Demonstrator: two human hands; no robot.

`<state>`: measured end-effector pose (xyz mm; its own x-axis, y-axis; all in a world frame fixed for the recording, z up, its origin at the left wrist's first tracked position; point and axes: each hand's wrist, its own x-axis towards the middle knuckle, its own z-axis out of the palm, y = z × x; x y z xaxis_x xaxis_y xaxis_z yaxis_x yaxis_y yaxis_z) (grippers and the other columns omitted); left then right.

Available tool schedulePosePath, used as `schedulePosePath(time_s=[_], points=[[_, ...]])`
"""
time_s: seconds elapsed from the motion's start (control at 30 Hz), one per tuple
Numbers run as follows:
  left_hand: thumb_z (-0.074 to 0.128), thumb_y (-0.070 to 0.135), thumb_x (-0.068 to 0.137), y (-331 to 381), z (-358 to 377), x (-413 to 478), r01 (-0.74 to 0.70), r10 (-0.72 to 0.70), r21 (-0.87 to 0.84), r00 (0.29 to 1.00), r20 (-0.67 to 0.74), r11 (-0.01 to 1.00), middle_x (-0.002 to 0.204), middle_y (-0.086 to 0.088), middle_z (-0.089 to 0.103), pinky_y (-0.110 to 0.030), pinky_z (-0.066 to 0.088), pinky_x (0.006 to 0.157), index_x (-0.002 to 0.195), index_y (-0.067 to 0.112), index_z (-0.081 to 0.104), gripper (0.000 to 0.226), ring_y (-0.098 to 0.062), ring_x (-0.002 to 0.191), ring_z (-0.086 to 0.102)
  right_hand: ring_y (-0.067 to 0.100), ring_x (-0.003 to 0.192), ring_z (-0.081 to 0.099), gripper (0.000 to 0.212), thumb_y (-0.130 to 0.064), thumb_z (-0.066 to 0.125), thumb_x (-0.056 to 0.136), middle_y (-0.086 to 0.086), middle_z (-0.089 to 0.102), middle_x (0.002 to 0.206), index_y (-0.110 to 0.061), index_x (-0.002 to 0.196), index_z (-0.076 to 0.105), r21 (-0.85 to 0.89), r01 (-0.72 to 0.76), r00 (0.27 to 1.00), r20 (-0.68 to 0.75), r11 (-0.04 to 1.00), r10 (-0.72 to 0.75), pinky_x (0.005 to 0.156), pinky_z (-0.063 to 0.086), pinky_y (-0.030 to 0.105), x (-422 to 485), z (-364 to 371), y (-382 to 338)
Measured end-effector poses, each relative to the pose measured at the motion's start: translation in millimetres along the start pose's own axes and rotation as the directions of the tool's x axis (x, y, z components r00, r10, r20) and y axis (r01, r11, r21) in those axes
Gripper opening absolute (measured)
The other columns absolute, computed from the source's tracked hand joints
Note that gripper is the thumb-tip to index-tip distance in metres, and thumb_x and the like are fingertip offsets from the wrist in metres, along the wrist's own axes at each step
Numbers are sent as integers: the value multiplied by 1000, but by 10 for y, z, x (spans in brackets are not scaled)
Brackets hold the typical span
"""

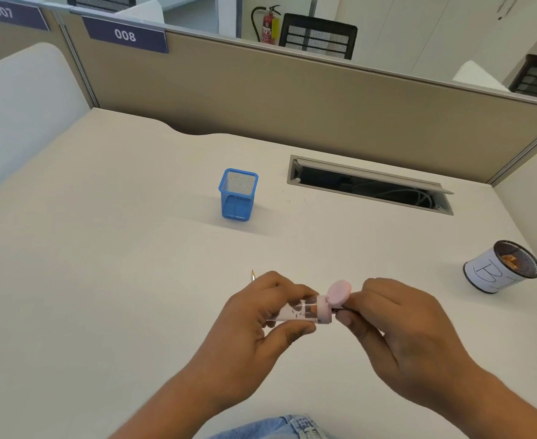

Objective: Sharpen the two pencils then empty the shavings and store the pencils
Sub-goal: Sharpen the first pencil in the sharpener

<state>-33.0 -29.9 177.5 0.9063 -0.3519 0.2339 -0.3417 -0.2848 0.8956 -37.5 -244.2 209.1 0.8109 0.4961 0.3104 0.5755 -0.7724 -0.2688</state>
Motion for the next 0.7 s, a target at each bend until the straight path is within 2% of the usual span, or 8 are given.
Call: schedulePosePath(time_s=[0.07, 0.13, 0.2, 0.33, 0.4, 0.47, 0.6, 0.7], points=[[65, 26, 89, -37, 11, -12, -38, 39, 59, 999, -25, 998, 95, 19, 56, -8, 37, 71, 111, 27, 67, 23, -4, 83, 55, 8, 51, 31, 36, -47, 46, 97, -11, 38, 56, -32, 66, 56, 276, -220, 974, 108, 936, 197, 47, 28, 21, 51, -9, -80], [62, 30, 91, -86, 22, -23, -91, 94, 160, 995, -13, 983, 101, 20, 56, -13, 41, 77, 115, 25, 65, 24, -4, 90, 55, 11, 48, 22, 50, -64, 52, 88, -9, 29, 51, -25, 57, 54, 520, -587, 809, 379, 621, 449, 49, 18, 23, 77, -19, -108], [58, 32, 92, -116, 27, -41, -127, 126, 214, 992, 19, 969, 105, 18, 55, -19, 45, 80, 117, 25, 63, 27, -6, 93, 55, 17, 50, 16, 49, -63, 61, 78, -4, 23, 50, -20, 56, 58, 536, -766, 642, 606, 354, 470, 54, 12, 28, 108, -45, -90], [63, 30, 91, -122, 15, -40, -64, 61, 111, 998, 32, 992, 102, 18, 57, -21, 47, 77, 113, 29, 65, 22, -9, 91, 58, 16, 52, 26, 40, -60, 55, 86, -2, 36, 57, -23, 78, 67, 502, -639, 761, 524, 583, 382, 49, 22, 26, 67, -76, -70], [65, 30, 89, -111, 7, -27, -22, 19, 67, 999, 33, 998, 98, 15, 58, -23, 47, 72, 110, 32, 66, 21, -13, 87, 59, 14, 56, 40, 27, -52, 51, 92, -7, 56, 68, -30, 89, 66, 451, -452, 883, 352, 770, 312, 52, 35, 27, 11, -63, -31], [66, 28, 88, -91, 3, -14, -4, 4, 32, 1000, 21, 999, 95, 13, 58, -16, 42, 69, 107, 32, 68, 20, -12, 82, 57, 12, 62, 47, 23, -44, 47, 97, -11, 57, 76, -31, 89, 64, 197, -209, 970, 167, 958, 177, 53, 43, 29, -18, -37, 38], [66, 26, 87, -61, 21, -6, 6, -6, -12, 1000, 5, 1000, 96, 13, 60, -14, 41, 68, 108, 33, 69, 22, -14, 84, 57, 18, 55, 40, 29, -32, 50, 96, -6, 46, 64, -15, 78, 66, -24, -1, 999, 46, 1000, 2, 44, 38, 34, -19, 5, 56], [65, 25, 90, -102, 50, -13, -57, 59, 48, 998, -39, 997, 99, 16, 59, -13, 41, 74, 113, 26, 68, 23, -10, 89, 58, 7, 52, 31, 35, -48, 48, 93, -13, 34, 58, -29, 64, 49, 238, -216, 972, 140, 947, 186, 48, 27, 20, 34, -11, -42]])
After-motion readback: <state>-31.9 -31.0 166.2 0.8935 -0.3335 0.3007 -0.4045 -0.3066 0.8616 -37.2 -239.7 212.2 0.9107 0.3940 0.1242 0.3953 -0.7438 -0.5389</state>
